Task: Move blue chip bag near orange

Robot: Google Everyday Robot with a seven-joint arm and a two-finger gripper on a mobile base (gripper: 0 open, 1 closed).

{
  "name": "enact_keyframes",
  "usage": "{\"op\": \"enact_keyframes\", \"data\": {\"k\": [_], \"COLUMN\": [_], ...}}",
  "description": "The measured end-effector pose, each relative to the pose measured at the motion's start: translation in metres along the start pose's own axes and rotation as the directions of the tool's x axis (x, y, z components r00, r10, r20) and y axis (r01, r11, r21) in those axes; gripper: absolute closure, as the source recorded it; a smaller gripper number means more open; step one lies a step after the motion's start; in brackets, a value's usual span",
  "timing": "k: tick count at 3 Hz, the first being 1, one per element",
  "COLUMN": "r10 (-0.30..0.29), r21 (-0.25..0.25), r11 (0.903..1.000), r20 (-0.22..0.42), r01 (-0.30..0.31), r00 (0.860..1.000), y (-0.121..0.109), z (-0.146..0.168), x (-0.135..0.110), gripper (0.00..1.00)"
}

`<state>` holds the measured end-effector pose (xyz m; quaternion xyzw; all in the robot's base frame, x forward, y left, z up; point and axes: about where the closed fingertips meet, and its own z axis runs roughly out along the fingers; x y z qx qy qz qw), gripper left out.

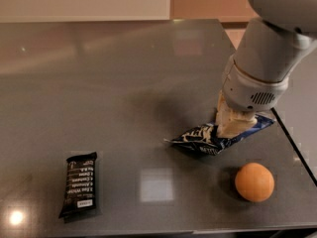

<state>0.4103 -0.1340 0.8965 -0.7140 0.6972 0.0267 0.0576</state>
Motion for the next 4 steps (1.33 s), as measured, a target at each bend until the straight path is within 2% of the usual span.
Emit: {"op": "enact_keyframes", "data": {"k": [2,3,4], "r10": [0.021,0.020,0.020], "r21": [-0.016,-0.009,-0.008], "r11": [0.9996,0.9998,0.9998], "r20": [-0.009,-0.006,-0.006], "r01": [-0.021,-0.020,-0.020], "r00": [1.000,1.000,1.000], "y": [0.0015,-0.0001,-0.0001], "z": [0.0125,0.0123,0.0123], "x": [0.0078,0.0065,0.0065], "gripper": [0.13,0.00,0.00]}}
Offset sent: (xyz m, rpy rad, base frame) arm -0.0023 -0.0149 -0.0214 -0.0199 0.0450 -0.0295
